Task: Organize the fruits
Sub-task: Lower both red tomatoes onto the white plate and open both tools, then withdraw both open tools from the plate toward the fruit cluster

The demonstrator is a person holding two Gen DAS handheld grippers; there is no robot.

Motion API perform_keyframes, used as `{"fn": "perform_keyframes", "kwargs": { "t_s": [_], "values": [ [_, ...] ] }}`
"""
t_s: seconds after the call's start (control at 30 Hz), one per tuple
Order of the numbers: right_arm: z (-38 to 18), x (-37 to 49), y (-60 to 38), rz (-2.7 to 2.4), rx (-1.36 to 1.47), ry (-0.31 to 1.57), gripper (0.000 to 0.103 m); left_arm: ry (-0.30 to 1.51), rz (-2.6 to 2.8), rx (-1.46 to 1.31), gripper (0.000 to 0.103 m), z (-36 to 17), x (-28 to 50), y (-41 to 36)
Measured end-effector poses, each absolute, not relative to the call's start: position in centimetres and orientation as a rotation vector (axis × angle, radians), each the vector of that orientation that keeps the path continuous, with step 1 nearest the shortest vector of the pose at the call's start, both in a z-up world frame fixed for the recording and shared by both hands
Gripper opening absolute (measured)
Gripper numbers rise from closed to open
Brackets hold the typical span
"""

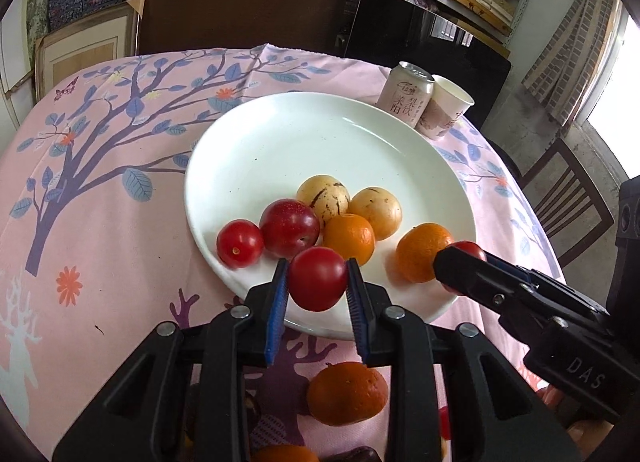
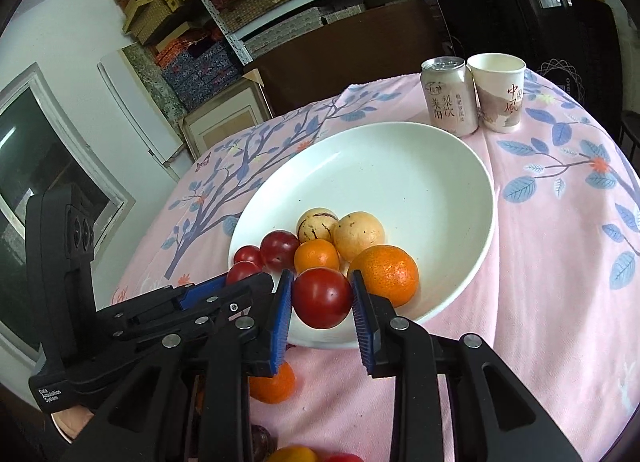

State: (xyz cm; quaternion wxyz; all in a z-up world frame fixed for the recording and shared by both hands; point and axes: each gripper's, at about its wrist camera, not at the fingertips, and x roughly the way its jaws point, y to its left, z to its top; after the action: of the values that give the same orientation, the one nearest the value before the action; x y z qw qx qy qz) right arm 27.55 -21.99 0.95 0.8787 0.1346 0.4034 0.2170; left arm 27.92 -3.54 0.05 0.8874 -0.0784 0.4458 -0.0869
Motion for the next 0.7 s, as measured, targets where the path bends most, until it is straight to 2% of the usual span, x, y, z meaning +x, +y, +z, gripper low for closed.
{"fn": "perform_keyframes", "kwargs": {
  "t_s": [0.03, 0.07, 0.1, 0.17, 0.27, 0.43, 0.5, 0.57, 0.63, 0.7],
  "values": [
    [0.8, 27.8, -21.9, 0.451, 0.283, 0.844, 0.030, 0.928, -0.173, -0.168, 0.037, -0.1, 28.1, -3.5],
    [0.7, 27.9, -21.8, 0.452, 0.287, 0.845, 0.031, 0.927, -0.161, -0.174, 0.055, -0.2, 28.2, -3.4],
    [0.6, 28.0, -21.7, 0.452, 0.295, 0.846, 0.034, 0.908, -0.155, -0.181, 0.062, 0.0, 28.1, -3.2],
    [0.5, 28.1, -21.7, 0.451, 0.304, 0.839, 0.038, 0.894, -0.142, -0.180, 0.063, 0.3, 28.1, -3.0],
    [0.7, 27.9, -21.6, 0.447, 0.290, 0.829, 0.038, 0.897, -0.151, -0.192, 0.064, 0.6, 27.8, -2.7],
    [1.2, 26.9, -22.2, 0.446, 0.283, 0.830, 0.042, 0.881, -0.151, -0.161, 0.072, 1.4, 26.5, -2.4],
    [1.3, 26.1, -22.6, 0.438, 0.278, 0.828, 0.053, 0.874, -0.148, -0.133, 0.082, 1.9, 25.6, -2.4],
    [1.4, 25.2, -23.2, 0.433, 0.278, 0.825, 0.061, 0.854, -0.146, -0.105, 0.086, 2.4, 24.4, -2.2],
    [1.6, 24.1, -23.5, 0.430, 0.256, 0.823, 0.065, 0.842, -0.144, -0.082, 0.090, 2.9, 23.2, -2.0],
    [1.7, 22.9, -23.7, 0.426, 0.217, 0.828, 0.074, 0.839, -0.148, -0.072, 0.091, 3.1, 21.9, -1.7]
  ]
}}
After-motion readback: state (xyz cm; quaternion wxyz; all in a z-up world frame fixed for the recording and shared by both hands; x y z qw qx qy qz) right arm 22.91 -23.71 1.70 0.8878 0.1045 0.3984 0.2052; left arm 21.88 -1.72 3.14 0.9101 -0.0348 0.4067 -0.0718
